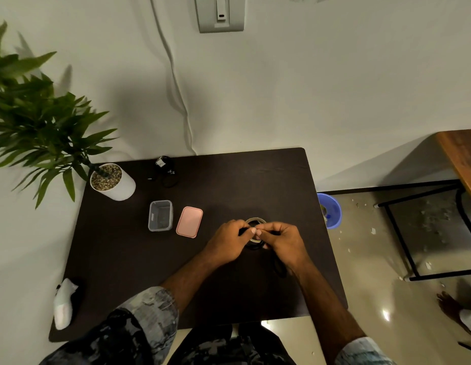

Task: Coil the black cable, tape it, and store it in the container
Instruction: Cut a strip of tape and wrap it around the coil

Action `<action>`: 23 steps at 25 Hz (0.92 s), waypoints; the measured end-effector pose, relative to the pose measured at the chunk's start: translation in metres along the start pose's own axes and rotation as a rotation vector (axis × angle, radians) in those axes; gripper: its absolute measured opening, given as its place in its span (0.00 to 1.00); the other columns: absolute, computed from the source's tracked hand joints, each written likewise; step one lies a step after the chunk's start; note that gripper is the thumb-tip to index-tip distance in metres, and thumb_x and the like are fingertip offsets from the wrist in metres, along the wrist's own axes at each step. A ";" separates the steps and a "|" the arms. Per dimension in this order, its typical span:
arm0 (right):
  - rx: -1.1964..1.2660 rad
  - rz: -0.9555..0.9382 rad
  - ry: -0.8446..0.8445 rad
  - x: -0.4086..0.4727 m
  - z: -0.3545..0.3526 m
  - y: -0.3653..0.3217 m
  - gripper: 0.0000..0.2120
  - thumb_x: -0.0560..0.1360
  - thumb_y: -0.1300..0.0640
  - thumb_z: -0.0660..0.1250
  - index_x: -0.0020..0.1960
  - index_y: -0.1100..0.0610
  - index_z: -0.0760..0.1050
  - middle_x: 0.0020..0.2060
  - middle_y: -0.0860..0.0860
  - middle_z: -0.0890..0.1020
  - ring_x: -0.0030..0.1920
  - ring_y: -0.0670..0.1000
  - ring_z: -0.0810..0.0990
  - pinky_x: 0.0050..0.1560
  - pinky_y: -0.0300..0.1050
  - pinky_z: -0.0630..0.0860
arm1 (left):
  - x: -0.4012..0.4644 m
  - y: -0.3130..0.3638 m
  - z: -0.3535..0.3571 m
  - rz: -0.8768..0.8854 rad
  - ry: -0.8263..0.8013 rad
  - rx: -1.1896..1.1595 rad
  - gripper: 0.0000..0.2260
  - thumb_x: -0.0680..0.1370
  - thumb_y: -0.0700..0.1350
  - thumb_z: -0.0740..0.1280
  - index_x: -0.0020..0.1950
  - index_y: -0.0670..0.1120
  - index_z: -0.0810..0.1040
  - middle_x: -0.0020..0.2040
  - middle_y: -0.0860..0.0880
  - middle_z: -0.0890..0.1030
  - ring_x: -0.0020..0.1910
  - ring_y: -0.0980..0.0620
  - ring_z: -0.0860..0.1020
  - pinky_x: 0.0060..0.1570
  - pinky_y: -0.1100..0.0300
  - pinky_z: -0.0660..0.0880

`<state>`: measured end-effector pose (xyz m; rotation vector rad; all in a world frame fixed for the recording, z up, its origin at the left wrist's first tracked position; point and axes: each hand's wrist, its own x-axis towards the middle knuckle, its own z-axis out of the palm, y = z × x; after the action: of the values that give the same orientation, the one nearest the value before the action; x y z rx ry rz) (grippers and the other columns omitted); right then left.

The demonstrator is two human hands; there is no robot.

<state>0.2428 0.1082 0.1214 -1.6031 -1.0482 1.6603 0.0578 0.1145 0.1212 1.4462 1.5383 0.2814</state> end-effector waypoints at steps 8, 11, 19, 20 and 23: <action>-0.287 -0.250 -0.096 -0.005 -0.020 -0.011 0.14 0.75 0.62 0.78 0.53 0.43 0.85 0.47 0.41 0.89 0.51 0.41 0.88 0.48 0.37 0.84 | 0.004 0.020 0.014 -0.155 0.050 -0.176 0.08 0.83 0.52 0.66 0.48 0.51 0.81 0.46 0.49 0.85 0.45 0.53 0.82 0.48 0.51 0.78; -0.392 -0.306 -0.053 -0.003 -0.022 -0.010 0.12 0.75 0.61 0.78 0.55 0.47 0.87 0.48 0.39 0.88 0.52 0.38 0.87 0.53 0.32 0.82 | 0.003 0.021 0.018 -0.183 0.030 -0.229 0.08 0.83 0.51 0.66 0.47 0.51 0.81 0.47 0.49 0.85 0.49 0.50 0.83 0.52 0.49 0.78; -0.371 -0.204 0.070 0.008 0.011 -0.011 0.06 0.76 0.59 0.77 0.51 0.50 0.89 0.44 0.43 0.89 0.45 0.40 0.88 0.46 0.37 0.85 | -0.002 -0.014 -0.002 -0.104 0.126 -0.215 0.09 0.83 0.52 0.66 0.56 0.50 0.84 0.49 0.52 0.87 0.50 0.53 0.85 0.56 0.49 0.82; -0.364 -0.188 0.087 0.009 0.016 -0.011 0.06 0.76 0.59 0.78 0.50 0.50 0.89 0.44 0.43 0.90 0.45 0.41 0.88 0.47 0.39 0.86 | -0.003 -0.018 -0.007 -0.102 0.133 -0.195 0.10 0.83 0.51 0.65 0.58 0.50 0.83 0.51 0.51 0.86 0.51 0.53 0.84 0.57 0.50 0.82; -0.329 -0.153 0.134 0.011 0.040 -0.009 0.05 0.75 0.60 0.78 0.50 0.52 0.89 0.44 0.45 0.90 0.45 0.43 0.89 0.46 0.40 0.87 | -0.007 -0.037 -0.026 -0.099 0.167 -0.134 0.11 0.83 0.50 0.65 0.61 0.49 0.83 0.54 0.51 0.85 0.53 0.53 0.82 0.57 0.53 0.80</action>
<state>0.2011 0.1168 0.1223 -1.7602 -1.3907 1.3109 0.0129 0.1095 0.1110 1.2645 1.6864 0.4465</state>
